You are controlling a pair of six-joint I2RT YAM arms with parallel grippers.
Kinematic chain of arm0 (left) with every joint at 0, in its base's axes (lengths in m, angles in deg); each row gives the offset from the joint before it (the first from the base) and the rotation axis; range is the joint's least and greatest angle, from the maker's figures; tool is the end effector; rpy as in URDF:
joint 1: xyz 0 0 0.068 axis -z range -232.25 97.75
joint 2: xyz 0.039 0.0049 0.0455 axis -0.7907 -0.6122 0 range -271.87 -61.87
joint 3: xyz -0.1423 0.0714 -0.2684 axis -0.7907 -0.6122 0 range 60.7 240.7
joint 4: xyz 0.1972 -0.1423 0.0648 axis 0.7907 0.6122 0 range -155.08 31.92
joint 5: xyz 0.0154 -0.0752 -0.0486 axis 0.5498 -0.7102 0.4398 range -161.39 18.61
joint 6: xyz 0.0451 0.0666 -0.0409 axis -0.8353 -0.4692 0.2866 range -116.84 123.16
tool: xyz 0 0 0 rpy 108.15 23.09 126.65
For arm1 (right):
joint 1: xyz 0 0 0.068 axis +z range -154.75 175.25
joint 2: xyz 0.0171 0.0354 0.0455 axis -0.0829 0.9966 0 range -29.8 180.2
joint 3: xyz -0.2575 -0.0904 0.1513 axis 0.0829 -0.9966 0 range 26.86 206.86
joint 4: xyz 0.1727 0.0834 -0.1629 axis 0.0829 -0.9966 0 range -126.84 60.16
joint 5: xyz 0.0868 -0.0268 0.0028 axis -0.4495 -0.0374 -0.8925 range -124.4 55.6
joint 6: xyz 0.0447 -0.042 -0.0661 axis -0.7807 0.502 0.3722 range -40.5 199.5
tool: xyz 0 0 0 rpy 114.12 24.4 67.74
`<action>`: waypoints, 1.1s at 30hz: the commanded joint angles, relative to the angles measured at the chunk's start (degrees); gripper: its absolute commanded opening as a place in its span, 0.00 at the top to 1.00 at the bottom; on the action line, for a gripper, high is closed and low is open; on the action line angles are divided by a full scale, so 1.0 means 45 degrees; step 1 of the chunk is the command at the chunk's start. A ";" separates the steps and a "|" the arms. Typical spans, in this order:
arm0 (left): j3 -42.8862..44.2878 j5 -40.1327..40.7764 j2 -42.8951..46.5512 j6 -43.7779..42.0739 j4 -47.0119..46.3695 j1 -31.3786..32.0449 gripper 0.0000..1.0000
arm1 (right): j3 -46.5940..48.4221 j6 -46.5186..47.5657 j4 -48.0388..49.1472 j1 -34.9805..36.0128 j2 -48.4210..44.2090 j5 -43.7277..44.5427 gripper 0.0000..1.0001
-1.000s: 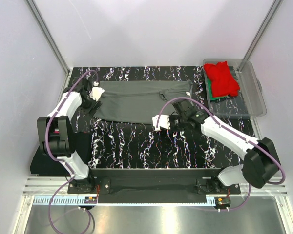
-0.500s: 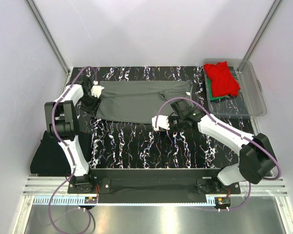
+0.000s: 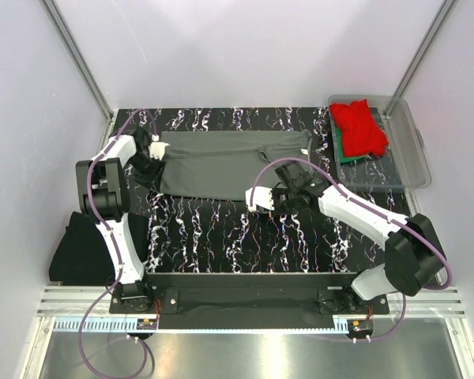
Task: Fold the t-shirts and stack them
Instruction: Fold the tshirt
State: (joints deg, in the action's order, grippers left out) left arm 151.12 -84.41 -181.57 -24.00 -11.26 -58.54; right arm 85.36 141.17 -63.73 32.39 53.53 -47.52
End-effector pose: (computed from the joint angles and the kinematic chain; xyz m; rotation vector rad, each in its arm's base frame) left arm 0.4226 0.0283 0.1641 0.5542 2.8967 -0.2711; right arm 0.2296 0.1968 0.2416 -1.9963 1.6023 0.1354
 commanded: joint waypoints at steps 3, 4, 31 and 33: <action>0.0378 -0.0506 -0.0158 0.0137 0.0364 -0.0088 0.59 | 0.0086 -0.0325 0.0324 0.0007 0.0017 0.0221 1.00; 0.0358 -0.0525 -0.0158 0.0156 0.0402 -0.0088 0.60 | 0.0067 -0.0345 0.0343 0.0007 -0.0002 0.0241 1.00; 0.3832 -0.0721 0.0585 -0.0039 0.2863 -0.0068 1.00 | 0.2389 -0.0521 0.1534 -0.1770 -0.0061 0.1920 1.00; 0.4184 -0.0721 0.0293 0.0000 0.3039 -0.0068 1.00 | 0.2798 -0.0462 0.1730 -0.1984 0.0289 0.1960 1.00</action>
State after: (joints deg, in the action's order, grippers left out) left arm 166.04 -86.42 -180.00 -23.96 -0.13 -58.65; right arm 93.93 138.46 -59.12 24.77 53.42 -39.94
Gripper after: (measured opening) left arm 0.021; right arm 0.010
